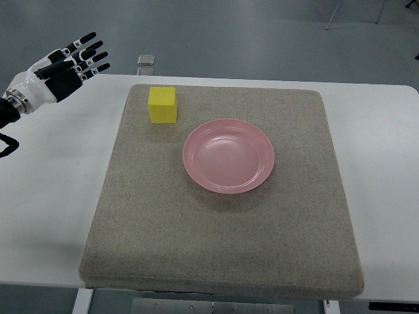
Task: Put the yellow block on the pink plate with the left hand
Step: 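Move the left hand toward the yellow cube, fingers extended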
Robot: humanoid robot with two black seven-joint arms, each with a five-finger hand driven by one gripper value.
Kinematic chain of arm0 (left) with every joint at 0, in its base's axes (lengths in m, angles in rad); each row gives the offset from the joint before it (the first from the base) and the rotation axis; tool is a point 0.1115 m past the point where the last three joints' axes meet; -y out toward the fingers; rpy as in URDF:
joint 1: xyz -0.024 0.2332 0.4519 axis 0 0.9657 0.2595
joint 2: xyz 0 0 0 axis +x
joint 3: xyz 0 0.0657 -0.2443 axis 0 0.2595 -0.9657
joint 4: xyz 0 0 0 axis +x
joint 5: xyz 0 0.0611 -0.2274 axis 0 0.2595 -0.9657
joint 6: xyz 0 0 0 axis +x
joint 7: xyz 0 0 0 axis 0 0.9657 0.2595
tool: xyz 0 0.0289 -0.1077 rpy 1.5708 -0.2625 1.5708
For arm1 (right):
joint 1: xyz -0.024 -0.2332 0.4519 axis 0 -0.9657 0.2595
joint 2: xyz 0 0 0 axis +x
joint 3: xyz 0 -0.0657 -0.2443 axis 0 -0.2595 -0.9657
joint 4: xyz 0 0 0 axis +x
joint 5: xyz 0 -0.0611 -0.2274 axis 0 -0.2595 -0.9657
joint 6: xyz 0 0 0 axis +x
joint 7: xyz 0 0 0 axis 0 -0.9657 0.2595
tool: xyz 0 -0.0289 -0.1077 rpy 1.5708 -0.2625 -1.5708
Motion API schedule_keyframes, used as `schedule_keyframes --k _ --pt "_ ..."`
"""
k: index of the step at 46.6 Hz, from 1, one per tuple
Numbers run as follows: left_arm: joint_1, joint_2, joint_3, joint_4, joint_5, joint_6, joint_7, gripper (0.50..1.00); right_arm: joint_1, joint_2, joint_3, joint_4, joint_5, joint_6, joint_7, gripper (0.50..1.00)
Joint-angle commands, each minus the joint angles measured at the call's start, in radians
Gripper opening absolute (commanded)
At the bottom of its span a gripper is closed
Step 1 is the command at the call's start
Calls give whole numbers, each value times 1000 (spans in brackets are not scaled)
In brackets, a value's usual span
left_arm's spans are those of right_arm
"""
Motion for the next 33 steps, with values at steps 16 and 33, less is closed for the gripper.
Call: schedule_keyframes --k 16,33 --pt "-3 -9 -14 2 -3 0 -5 994 0 0 0 0 0 0 0 924" --pt "-18 -62 -26 49 14 59 -18 994 0 0 0 0 0 0 0 924"
